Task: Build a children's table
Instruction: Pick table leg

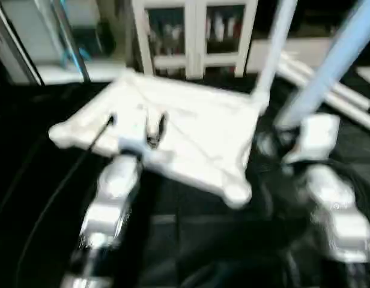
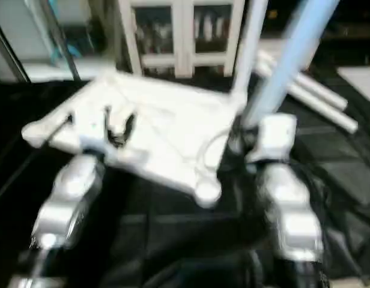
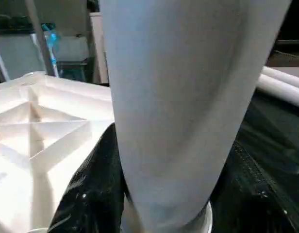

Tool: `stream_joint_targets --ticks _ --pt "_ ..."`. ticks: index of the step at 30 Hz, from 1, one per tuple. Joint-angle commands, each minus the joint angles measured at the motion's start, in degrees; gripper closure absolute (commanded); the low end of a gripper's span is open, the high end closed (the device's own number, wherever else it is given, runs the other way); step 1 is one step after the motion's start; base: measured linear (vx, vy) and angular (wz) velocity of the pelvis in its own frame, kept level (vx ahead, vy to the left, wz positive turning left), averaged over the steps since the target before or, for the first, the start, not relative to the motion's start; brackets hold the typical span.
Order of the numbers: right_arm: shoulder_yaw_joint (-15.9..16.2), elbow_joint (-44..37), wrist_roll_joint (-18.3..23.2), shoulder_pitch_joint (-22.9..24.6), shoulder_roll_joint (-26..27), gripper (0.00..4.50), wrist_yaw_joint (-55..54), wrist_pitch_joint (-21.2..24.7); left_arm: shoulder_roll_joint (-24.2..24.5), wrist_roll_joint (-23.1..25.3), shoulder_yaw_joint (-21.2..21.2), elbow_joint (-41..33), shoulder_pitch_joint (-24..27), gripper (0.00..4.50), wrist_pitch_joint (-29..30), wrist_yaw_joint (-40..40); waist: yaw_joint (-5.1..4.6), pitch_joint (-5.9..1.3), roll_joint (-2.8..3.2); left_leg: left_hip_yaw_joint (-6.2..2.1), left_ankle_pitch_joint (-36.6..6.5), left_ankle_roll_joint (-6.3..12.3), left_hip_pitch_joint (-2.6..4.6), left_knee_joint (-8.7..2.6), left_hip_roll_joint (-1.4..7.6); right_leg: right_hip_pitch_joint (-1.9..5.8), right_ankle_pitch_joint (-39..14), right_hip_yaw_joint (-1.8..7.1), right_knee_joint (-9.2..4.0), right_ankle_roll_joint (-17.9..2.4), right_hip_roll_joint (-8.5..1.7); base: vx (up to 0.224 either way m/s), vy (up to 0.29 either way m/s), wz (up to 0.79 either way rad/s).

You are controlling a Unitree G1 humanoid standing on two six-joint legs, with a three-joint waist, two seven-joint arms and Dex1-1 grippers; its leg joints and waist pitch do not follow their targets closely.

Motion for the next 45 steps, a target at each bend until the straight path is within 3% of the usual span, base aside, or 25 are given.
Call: stream_joint_targets --ticks 1,3,4,5,7,10,12,13,14,15,17,18,19,20,21,22,24,28,30,33,35,39,42,44,45 --pt "-1.3 -1.1 0.5 -0.3 -1.2 2.62 1.2 0.9 -0.8 -0.4 0.5 -0.1 -0.6 1.15 0.7 1.2 0.38 -3.63 -1.72 -0.73 25.6 8.71 2.05 -3.5 4.23 1.26 15.8 1.01 -5.88 -6.5 -5.06 -0.039 0.08 -0.03" --pt "-0.4 -1.3 0.0 -0.5 -1.9 2.62 1.8 1.4 -0.8 0.4 1.3 0.5 -1.0 1.15 1.1 3.3 0.72 -3.63 -1.55 0.36 2.0 3.32 2.3 -5.38 5.28 2.45 10.5 -0.04 -5.87 -11.1 -4.43 -0.046 0.059 0.0" --pt "-0.3 -1.1 0.2 -0.8 -1.9 2.62 1.8 2.0 -0.8 1.0 1.7 0.7 -1.3 1.15 1.3 4.4 0.86 -2.75 -2.9 -1.82 -3.4 5.3 0.06 -7.44 3.3 3.63 8.1 -3.52 -5.98 -13.1 -3.64 -0.097 0.022 0.29" --pt "-0.1 -0.9 0.2 -1.1 -1.8 2.62 1.8 2.1 -0.8 1.1 1.8 0.8 -1.4 1.15 1.2 4.6 -1.16 -3.05 -0.59 -5.74 -13.5 5.17 1.38 -9.69 3.97 3.6 0.5 -5.52 -4.39 -14.1 -0.74 -0.097 0.022 0.29" --pt "0.5 -0.4 -0.1 -1.7 -1.7 2.62 1.9 1.9 -0.7 1.6 1.8 0.7 -1.5 1.15 1.3 5.1 -3.32 -2.33 1.1 -14.55 -34.8 -2.73 3.71 -14.4 4.68 1.7 -9.0 -4.37 1.19 -10.7 1.95 -0.099 -0.014 0.46" --pt "0.6 0.0 -0.1 -2.0 -1.7 2.62 2.0 1.8 -0.8 2.0 2.0 0.7 -1.8 1.15 1.4 5.2 -2.92 -2.29 -0.42 -17.67 -42.1 -9.71 2.13 -16.36 1.27 2.08 -10.1 -1.14 2.8 -11.5 2.67 -0.107 -0.102 0.55" --pt "0.4 0.4 -0.1 -2.1 -1.7 2.62 1.8 1.9 -0.8 2.1 2.2 0.9 -2.1 1.15 1.6 5.2 -1.79 -3.25 -4.6 -13.31 -31.9 -3.92 1.13 -8.42 -3.55 1.96 -18.9 2.19 -8.04 -25.7 -2.66 -0.122 -0.223 0.68" --pt "0.0 0.5 -0.3 -1.9 -1.8 2.62 1.4 2.0 -0.6 2.4 1.9 1.0 -2.3 1.15 2.1 5.5 0.02 -2.96 -5.27 -2.21 -19.7 0.42 -0.54 8.46 -4.39 2.33 -26.0 1.44 -14.35 -37.5 -8.51 -0.154 -0.216 0.6" --pt "0.0 0.5 -0.3 -1.9 -1.8 2.62 1.3 2.0 -0.6 2.4 1.9 1.0 -2.3 1.15 2.2 5.5 -0.19 -1.66 -4.67 0.15 -15.0 2.59 -2.64 11.08 -1.66 2.63 -27.6 1.28 -13.42 -35.5 -10.01 -0.154 -0.216 0.6" --pt "-0.1 0.6 -0.4 -1.8 -1.8 2.62 1.2 2.1 -0.4 2.6 1.7 1.1 -2.4 1.15 2.4 5.6 -0.65 -0.72 -5.38 3.02 -11.7 2.24 -3.29 13.9 0.48 2.31 -30.1 -3.78 -13.08 -28.0 -10.38 -0.098 -0.167 0.3" --pt "-1.7 0.9 -0.1 -1.5 -0.9 2.62 -0.6 2.9 -0.4 2.3 1.7 1.6 -2.7 1.15 2.5 5.5 0.85 -2.72 -5.19 4.92 -15.9 4.92 -1.68 8.18 2.17 5.3 -20.0 -4.62 -11.11 -25.6 -7.8 -0.004 -0.159 0.33" --pt "-2.1 1.0 0.0 -1.3 -0.7 2.62 -1.2 3.7 -0.4 2.3 1.8 1.8 -2.9 1.15 2.8 5.5 0.41 -3.42 -3.58 5.22 -16.3 5.48 1.34 4.9 1.69 3.83 -15.2 -2.51 -11.13 -21.5 -4.26 -0.009 -0.138 0.55" --pt "-2.1 1.0 -0.1 -0.9 -0.7 2.62 -1.4 4.0 -0.4 1.9 2.2 2.1 -3.1 1.15 1.7 5.2 -0.02 -4.79 -0.98 -3.91 -1.7 15.39 8.06 -4.89 15.97 -0.67 -0.6 -6.06 -4.02 -7.1 -0.06 -0.048 -0.158 0.41" --pt "-1.9 0.8 -0.3 -0.7 -0.8 2.62 -1.4 4.1 -0.5 1.7 2.5 2.3 -3.3 1.15 0.9 4.9 -0.48 -6.4 -0.19 -7.26 9.6 19.83 11.58 -5.81 23.52 -4.3 -3.6 -5.36 0.82 -3.3 -2.74 -0.048 -0.158 0.41" --pt "-0.9 -0.1 -0.5 0.2 -1.0 2.62 -0.7 4.4 -0.4 0.1 3.1 2.5 -3.4 1.15 1.6 2.9 -1.95 -6.37 -1.5 -7.11 35.8 27.43 12.67 -2.58 21.97 -8.8 -1.0 -1.3 5.0 -1.1 -6.07 -0.019 -0.149 0.04" --pt "-0.4 -0.6 -0.6 0.7 -1.1 2.62 -0.6 4.4 -0.1 -0.4 3.2 2.9 -3.4 1.15 1.7 1.6 -1.33 -5.47 -2.22 -4.01 49.2 27.9 10.1 0.51 15.18 -9.22 10.1 3.44 1.56 0.2 -7.91 -0.068 -0.003 -0.05" --pt "-0.4 -0.9 -0.4 1.0 -0.8 2.62 -0.8 4.3 0.4 -0.5 3.0 3.2 -3.2 1.15 1.5 0.8 0.77 -5.41 -5.0 3.62 23.8 17.4 3.14 2.54 1.73 -2.06 19.2 3.02 -3.98 0.7 -4.43 -0.098 0.034 -0.03" --pt "-1.8 -0.8 1.1 0.6 0.6 2.62 -1.3 5.1 0.4 -1.6 2.8 2.7 -3.0 1.15 0.9 -0.4 1.01 -4.38 -4.31 6.07 -3.0 2.02 3.19 -2.31 3.45 -0.43 8.0 2.94 -5.49 -6.0 -2.16 -0.079 -0.089 -0.07" --pt "-1.8 -1.0 1.0 0.4 0.6 2.62 -1.3 5.3 0.4 -1.6 2.6 2.5 -2.9 1.15 0.8 -0.6 -0.4 -2.42 -3.9 8.22 -23.6 -6.62 7.92 -4.85 4.02 -1.64 -19.6 2.78 -8.4 -9.4 2.21 -0.065 -0.091 -0.43" --pt "-1.0 -1.1 0.7 0.3 0.1 2.62 -1.0 5.3 0.2 -1.7 2.7 2.4 -2.8 1.15 0.6 -1.1 -2.49 -0.36 -3.02 6.78 -42.1 -4.84 15.4 -7.64 6.96 -5.58 -27.5 -1.52 -8.72 -7.7 3.89 -0.043 -0.025 -0.77" --pt "-0.5 -1.1 0.1 0.3 -0.3 2.62 -1.1 5.1 0.1 -1.6 2.6 2.2 -2.6 1.15 0.6 -1.4 -2.52 -0.6 -3.38 5.06 -40.4 -0.21 8.93 -10.27 7.27 1.1 -21.2 -3.23 -7.14 -5.9 -0.47 0.037 0.024 -0.98" --pt "-0.6 -0.9 0.0 0.0 -0.3 2.62 -0.6 5.2 0.2 -1.8 2.6 1.8 -2.2 1.15 0.5 -1.3 -3.83 -3.38 -4.62 5.21 -13.5 3.1 4.59 -5.6 1.56 7.97 -25.6 1.33 -10.84 -9.4 -3.83 0.064 0.028 -0.33" --pt "-0.1 -0.4 -0.3 -0.5 -1.1 2.62 0.3 5.0 0.2 -1.8 2.9 1.6 -1.9 1.15 0.5 -1.0 -4.07 -3.03 -4.36 4.27 -5.0 6.21 4.63 -4.02 2.14 6.41 -23.9 2.27 -11.4 -19.8 -3.21 0.085 -0.013 0.12" --pt "0.6 -0.1 -0.2 -0.8 -1.7 2.62 1.5 4.8 0.1 -1.5 3.0 1.4 -1.6 1.15 0.7 -0.6 -5.29 -3.21 -2.76 3.26 -2.1 7.48 7.62 -6.5 4.05 3.3 -11.9 -1.04 -8.52 -20.8 -0.18 0.112 0.015 0.1" --pt "0.8 -0.2 -0.1 -0.8 -2.0 2.62 1.9 4.8 0.1 -1.3 3.0 1.2 -1.4 1.15 0.7 -0.5 -6.45 -3.78 -2.5 1.38 2.0 12.29 11.8 -7.17 5.59 0.62 -2.4 -2.98 -6.03 -21.3 0.26 0.169 0.002 0.1"
